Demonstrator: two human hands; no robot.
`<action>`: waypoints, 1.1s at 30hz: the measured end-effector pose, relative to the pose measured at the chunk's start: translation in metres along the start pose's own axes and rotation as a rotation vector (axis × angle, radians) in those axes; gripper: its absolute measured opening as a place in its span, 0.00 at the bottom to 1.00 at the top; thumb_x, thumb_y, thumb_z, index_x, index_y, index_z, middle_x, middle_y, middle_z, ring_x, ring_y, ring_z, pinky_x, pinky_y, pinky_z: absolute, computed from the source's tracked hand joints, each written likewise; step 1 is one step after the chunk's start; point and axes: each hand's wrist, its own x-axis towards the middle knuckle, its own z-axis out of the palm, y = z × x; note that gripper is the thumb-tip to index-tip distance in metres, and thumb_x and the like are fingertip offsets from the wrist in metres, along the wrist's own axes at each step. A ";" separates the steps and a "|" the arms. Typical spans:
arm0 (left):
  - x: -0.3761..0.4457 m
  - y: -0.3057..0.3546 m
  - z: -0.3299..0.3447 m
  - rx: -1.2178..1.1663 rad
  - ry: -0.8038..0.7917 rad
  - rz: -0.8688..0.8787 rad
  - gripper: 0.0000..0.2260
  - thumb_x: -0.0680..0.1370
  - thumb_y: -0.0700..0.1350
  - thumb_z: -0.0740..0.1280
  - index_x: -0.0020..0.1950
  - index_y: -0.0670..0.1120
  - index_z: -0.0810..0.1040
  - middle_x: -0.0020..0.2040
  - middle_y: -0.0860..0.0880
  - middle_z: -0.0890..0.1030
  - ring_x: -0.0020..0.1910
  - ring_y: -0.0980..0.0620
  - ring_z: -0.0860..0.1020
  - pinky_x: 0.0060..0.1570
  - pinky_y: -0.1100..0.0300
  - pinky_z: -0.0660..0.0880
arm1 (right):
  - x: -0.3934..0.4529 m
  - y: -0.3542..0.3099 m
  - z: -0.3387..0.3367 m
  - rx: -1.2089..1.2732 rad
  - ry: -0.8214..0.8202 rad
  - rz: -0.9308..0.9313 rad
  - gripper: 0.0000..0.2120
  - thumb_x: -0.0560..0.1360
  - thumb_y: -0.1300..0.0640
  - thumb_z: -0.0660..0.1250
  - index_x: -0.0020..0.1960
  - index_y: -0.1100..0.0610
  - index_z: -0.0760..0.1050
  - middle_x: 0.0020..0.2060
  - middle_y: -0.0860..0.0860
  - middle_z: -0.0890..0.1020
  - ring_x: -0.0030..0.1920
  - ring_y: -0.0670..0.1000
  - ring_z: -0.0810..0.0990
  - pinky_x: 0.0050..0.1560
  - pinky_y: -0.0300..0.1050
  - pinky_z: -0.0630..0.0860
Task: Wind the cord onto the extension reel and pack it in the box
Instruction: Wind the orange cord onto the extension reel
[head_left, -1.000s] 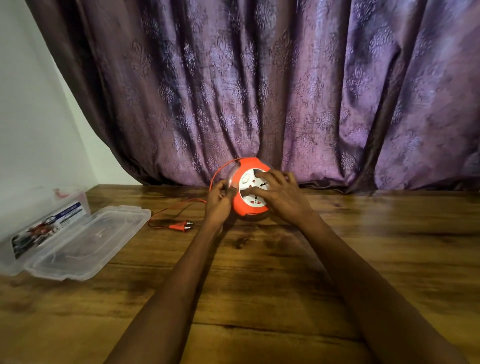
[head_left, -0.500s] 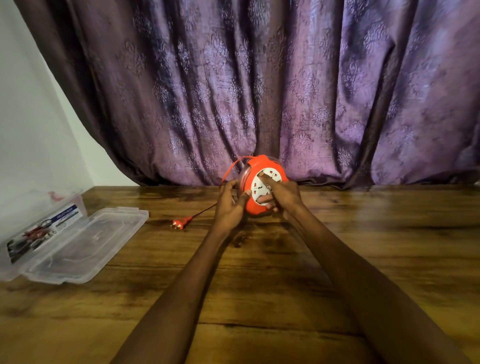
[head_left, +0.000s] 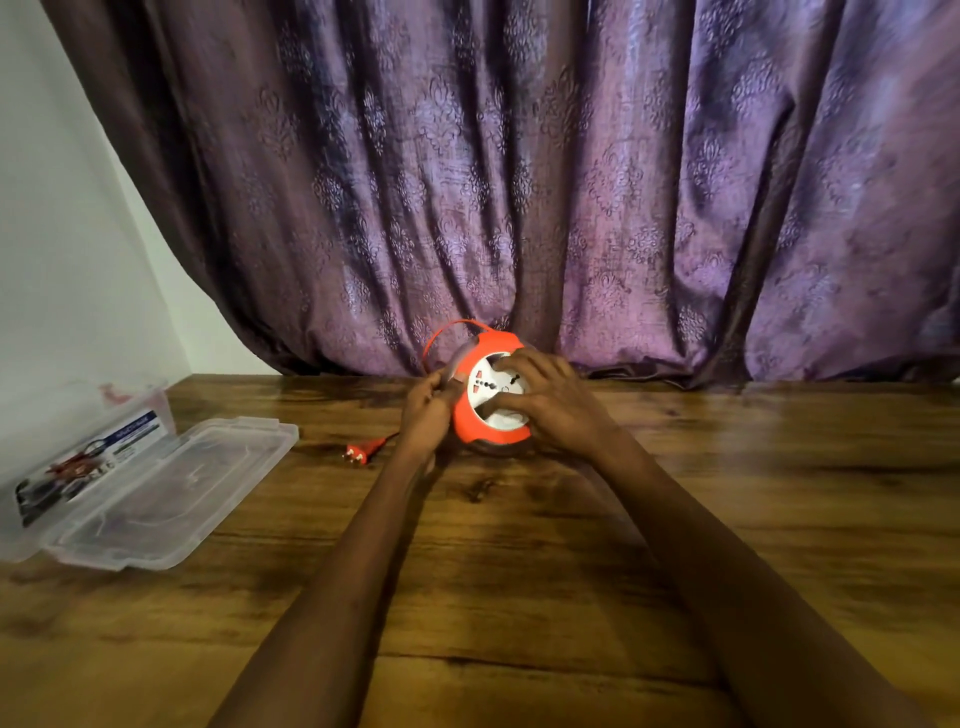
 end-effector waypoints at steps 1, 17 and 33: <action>-0.001 0.000 0.000 -0.007 -0.013 -0.015 0.09 0.80 0.36 0.63 0.59 0.40 0.79 0.50 0.42 0.82 0.44 0.50 0.78 0.47 0.55 0.77 | 0.001 -0.002 -0.001 -0.012 -0.036 0.009 0.20 0.72 0.50 0.58 0.59 0.38 0.78 0.72 0.50 0.71 0.74 0.58 0.65 0.66 0.55 0.65; -0.009 -0.007 0.013 0.091 0.050 0.137 0.09 0.78 0.39 0.69 0.56 0.48 0.83 0.58 0.39 0.81 0.52 0.47 0.78 0.59 0.41 0.75 | 0.004 0.000 0.003 -0.198 0.097 0.340 0.29 0.67 0.36 0.68 0.67 0.39 0.72 0.47 0.55 0.84 0.51 0.59 0.77 0.52 0.54 0.66; -0.018 -0.011 0.032 0.043 0.128 0.160 0.17 0.78 0.39 0.69 0.67 0.39 0.77 0.61 0.38 0.79 0.57 0.40 0.79 0.63 0.38 0.74 | 0.017 -0.003 -0.001 1.110 0.192 1.134 0.26 0.70 0.32 0.69 0.41 0.56 0.81 0.31 0.53 0.85 0.24 0.50 0.76 0.30 0.46 0.76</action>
